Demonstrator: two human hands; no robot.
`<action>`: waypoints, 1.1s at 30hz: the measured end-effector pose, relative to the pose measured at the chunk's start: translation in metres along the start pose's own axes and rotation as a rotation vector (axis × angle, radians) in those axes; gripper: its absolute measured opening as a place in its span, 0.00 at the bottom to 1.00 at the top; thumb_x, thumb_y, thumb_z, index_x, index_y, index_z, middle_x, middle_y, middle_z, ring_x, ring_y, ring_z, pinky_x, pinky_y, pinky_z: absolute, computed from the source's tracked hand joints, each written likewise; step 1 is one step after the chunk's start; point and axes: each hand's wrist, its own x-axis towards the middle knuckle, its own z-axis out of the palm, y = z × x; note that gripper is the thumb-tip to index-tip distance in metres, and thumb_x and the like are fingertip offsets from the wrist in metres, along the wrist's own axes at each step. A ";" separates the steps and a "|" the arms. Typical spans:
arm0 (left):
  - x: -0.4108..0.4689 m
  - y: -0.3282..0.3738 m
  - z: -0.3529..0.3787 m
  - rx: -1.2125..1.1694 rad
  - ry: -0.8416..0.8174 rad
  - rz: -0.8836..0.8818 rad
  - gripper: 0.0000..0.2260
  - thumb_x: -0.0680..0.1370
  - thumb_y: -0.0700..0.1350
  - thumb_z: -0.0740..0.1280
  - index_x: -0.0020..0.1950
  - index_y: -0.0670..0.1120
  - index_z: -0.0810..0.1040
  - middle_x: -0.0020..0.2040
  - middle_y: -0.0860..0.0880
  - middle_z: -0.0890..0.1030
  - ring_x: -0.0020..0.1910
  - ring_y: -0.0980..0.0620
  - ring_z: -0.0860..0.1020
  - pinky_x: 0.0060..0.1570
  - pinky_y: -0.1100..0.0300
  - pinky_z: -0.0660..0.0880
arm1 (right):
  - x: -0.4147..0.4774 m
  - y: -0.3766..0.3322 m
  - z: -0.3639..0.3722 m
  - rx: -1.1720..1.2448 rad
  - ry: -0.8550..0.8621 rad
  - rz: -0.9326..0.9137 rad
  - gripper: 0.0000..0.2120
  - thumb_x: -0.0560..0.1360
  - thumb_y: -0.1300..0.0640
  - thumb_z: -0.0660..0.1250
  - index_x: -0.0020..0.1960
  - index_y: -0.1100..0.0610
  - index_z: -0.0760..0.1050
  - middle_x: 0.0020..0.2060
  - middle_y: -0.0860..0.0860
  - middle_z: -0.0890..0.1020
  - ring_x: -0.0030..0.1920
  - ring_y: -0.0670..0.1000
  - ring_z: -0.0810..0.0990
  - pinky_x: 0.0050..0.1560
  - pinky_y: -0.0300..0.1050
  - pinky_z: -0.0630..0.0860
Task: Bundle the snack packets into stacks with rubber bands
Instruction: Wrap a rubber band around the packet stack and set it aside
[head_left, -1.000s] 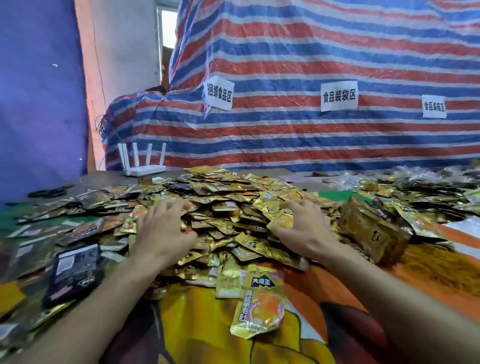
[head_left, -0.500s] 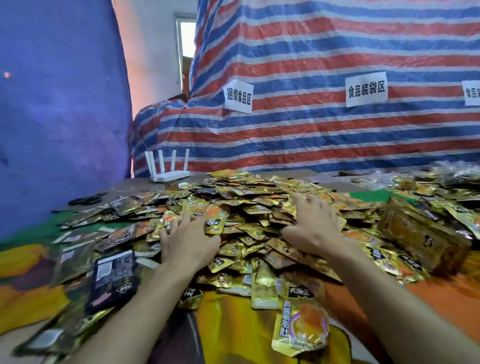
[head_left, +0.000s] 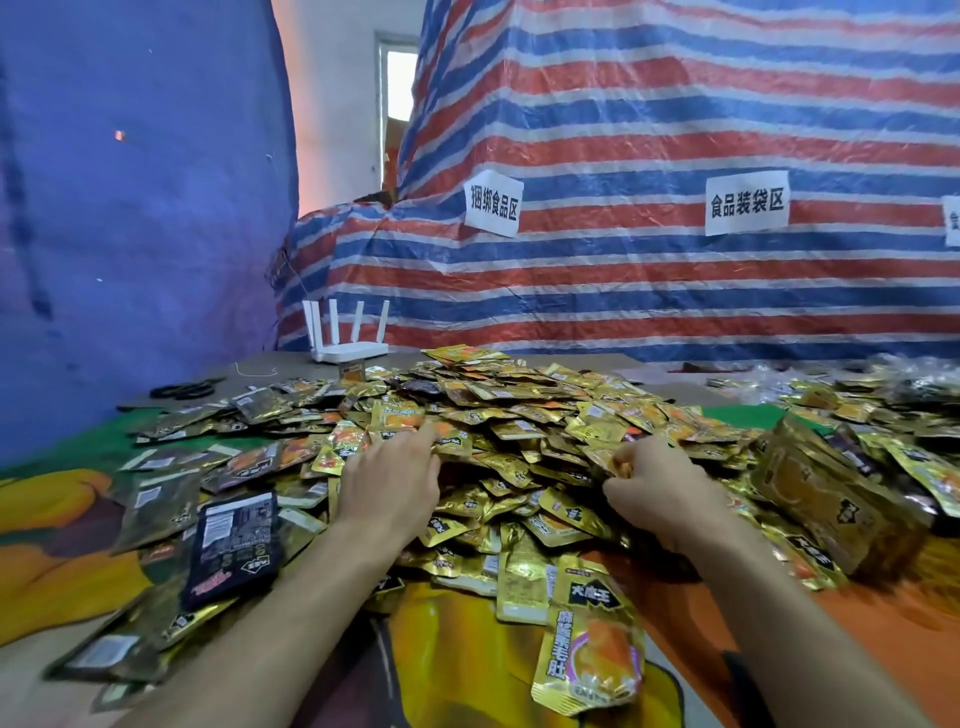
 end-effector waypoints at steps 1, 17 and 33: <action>0.000 0.000 -0.002 -0.030 0.036 -0.004 0.15 0.83 0.49 0.60 0.70 0.56 0.72 0.59 0.52 0.82 0.58 0.47 0.79 0.59 0.47 0.71 | 0.000 -0.001 0.001 0.040 0.062 -0.020 0.08 0.76 0.51 0.64 0.52 0.51 0.77 0.41 0.50 0.82 0.45 0.54 0.81 0.48 0.49 0.77; -0.015 0.033 -0.004 0.058 -0.235 0.344 0.34 0.74 0.37 0.61 0.78 0.57 0.60 0.75 0.55 0.68 0.70 0.49 0.69 0.70 0.50 0.65 | 0.007 0.007 -0.002 0.187 0.434 -0.117 0.16 0.80 0.55 0.62 0.64 0.44 0.81 0.58 0.53 0.82 0.51 0.58 0.80 0.59 0.57 0.76; 0.035 0.083 -0.008 0.495 -0.470 0.643 0.12 0.77 0.40 0.66 0.60 0.47 0.73 0.51 0.49 0.75 0.50 0.48 0.75 0.43 0.54 0.69 | 0.044 0.017 0.028 -0.017 -0.029 0.119 0.31 0.74 0.38 0.59 0.76 0.46 0.64 0.77 0.57 0.61 0.77 0.63 0.55 0.72 0.69 0.51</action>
